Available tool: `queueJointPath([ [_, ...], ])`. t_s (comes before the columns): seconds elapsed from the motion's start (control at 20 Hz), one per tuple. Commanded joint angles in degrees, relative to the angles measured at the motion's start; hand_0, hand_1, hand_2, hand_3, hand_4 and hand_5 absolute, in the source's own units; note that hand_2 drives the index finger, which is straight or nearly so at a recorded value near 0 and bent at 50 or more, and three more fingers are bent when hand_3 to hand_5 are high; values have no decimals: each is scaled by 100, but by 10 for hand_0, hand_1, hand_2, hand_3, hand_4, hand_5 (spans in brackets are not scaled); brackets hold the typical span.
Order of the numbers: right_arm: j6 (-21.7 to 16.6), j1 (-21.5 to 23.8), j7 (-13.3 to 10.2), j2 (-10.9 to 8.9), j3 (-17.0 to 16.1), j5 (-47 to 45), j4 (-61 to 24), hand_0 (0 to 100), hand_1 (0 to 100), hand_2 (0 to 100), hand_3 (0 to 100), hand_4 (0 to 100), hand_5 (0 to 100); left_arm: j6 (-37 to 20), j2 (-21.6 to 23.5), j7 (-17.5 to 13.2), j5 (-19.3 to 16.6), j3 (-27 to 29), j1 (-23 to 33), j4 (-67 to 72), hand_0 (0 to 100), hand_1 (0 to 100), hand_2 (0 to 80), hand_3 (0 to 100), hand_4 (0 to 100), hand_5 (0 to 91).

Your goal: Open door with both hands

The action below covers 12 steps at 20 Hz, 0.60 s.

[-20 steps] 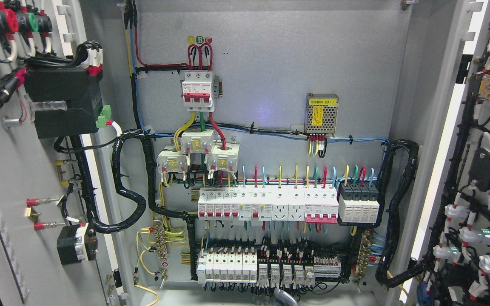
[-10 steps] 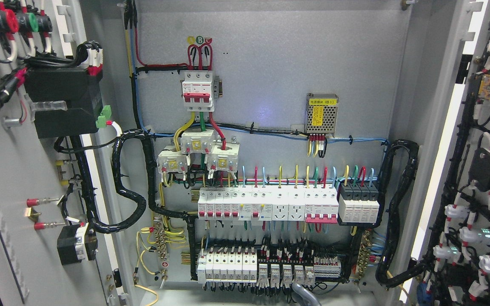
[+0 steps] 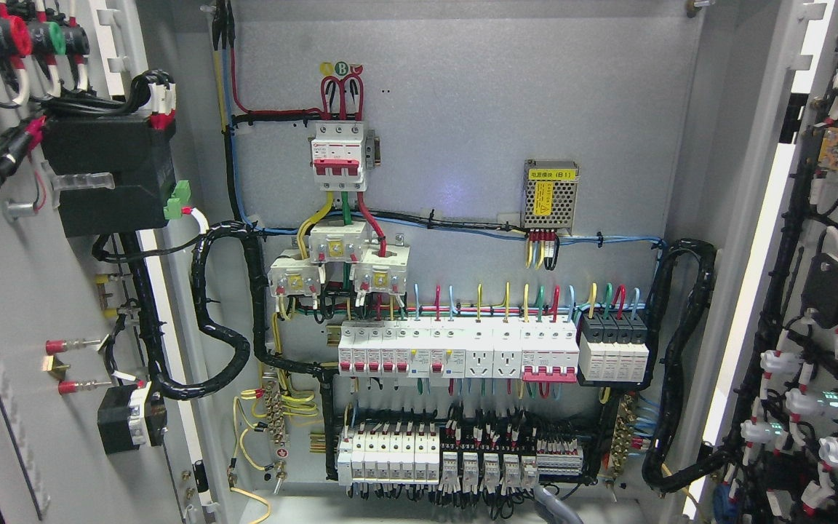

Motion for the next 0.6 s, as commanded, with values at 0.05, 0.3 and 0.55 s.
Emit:
queueJointPath([
  [0.05, -5, 128, -41, -233, -141, -3, -728, 48, 0, 0, 0, 0, 0, 44, -188, 39, 7, 519, -191, -873, 120, 389, 0, 0, 0, 0],
  [0.3, -224, 277, -33, -268, -141, -3, -772, 48, 0, 0, 0, 0, 0, 79, -153, 39, 94, 493, -314, -1207, 120, 389, 0, 0, 0, 0],
  [0.55, -409, 295, -41, -453, -159, -3, -772, 48, 0, 0, 0, 0, 0, 18, -92, 30, 139, 423, -463, -1383, 120, 389, 0, 0, 0, 0],
])
